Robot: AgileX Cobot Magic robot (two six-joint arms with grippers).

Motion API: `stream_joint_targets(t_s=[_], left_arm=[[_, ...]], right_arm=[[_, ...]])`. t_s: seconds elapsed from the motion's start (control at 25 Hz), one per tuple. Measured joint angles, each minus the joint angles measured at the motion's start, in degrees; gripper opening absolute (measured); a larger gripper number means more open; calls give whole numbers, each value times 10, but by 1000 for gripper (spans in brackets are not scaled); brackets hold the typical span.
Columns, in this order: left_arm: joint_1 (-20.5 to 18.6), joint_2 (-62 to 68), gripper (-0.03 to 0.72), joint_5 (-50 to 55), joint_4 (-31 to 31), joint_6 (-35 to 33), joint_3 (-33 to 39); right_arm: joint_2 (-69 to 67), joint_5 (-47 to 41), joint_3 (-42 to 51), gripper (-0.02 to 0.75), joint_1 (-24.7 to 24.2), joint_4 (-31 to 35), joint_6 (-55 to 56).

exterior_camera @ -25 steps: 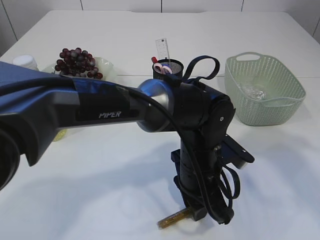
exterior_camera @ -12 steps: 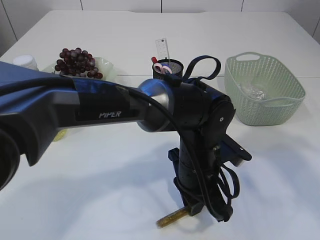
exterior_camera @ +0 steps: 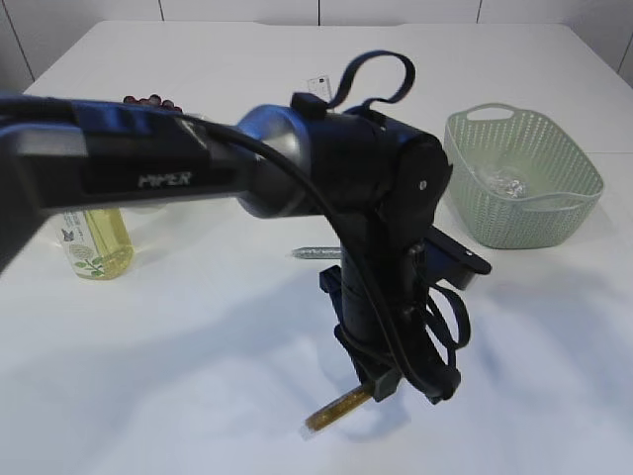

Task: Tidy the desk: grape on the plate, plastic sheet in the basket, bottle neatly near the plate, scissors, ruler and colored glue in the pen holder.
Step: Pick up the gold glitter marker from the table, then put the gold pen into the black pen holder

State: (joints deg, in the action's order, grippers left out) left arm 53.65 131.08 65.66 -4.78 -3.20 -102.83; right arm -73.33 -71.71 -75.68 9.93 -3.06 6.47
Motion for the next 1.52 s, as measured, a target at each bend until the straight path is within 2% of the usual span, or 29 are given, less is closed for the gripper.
stream_joint_targets(t_s=[0.16, 0.32, 0.68, 0.88, 1.04, 1.16, 1.28, 1.52], left_arm=[[-19, -55, 96, -8, -11, 0, 50], [-39, -141, 96, -82, -24, 1, 142], [-67, -337, 96, -474, -30, 2, 437], [-71, -368, 96, -657, -32, 2, 536], [-77, -368, 96, -802, -31, 2, 554], [-96, -368, 96, -888, -31, 2, 552], [-126, -368, 96, -916, -31, 2, 529], [-176, -307, 96, -933, -24, 2, 430]], right_arm=[[0, 0, 0, 384, 0, 2, 0], [0, 0, 0, 384, 0, 4, 0], [0, 0, 0, 384, 0, 11, 0], [0, 0, 0, 384, 0, 11, 0], [0, 0, 0, 384, 0, 12, 0], [0, 0, 0, 384, 0, 13, 0], [0, 0, 0, 384, 0, 13, 0], [0, 0, 0, 384, 0, 14, 0]])
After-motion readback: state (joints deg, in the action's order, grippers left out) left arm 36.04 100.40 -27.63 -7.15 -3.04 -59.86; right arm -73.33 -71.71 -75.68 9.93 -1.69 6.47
